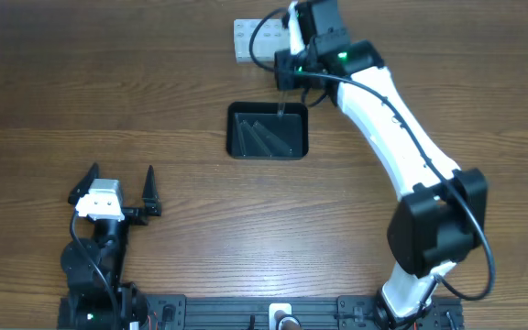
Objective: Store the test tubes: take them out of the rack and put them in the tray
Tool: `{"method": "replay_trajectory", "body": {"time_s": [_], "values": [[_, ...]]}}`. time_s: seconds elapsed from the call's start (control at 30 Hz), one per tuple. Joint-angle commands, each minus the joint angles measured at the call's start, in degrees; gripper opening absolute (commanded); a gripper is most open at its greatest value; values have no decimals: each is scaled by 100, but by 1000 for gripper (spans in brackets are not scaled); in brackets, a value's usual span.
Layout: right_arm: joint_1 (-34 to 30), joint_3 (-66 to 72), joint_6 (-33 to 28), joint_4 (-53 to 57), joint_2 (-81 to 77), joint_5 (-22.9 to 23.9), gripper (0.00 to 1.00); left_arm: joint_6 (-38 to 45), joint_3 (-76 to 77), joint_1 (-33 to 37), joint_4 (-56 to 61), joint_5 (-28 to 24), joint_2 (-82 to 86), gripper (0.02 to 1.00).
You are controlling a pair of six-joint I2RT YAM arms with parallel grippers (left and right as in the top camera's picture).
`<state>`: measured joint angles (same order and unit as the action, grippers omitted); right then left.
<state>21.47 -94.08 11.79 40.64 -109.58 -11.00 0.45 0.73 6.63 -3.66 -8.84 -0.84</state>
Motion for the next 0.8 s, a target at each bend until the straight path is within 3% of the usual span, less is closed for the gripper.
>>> {"method": "replay_trajectory", "body": {"time_s": [0.03, 0.8], "values": [[61, 393, 15, -155, -225, -820, 77, 83, -37, 39, 7, -70, 57, 1000], [111, 769, 17, -553, -772, -820, 251, 81, -37, 39, 7, -70, 57, 1000]]}}
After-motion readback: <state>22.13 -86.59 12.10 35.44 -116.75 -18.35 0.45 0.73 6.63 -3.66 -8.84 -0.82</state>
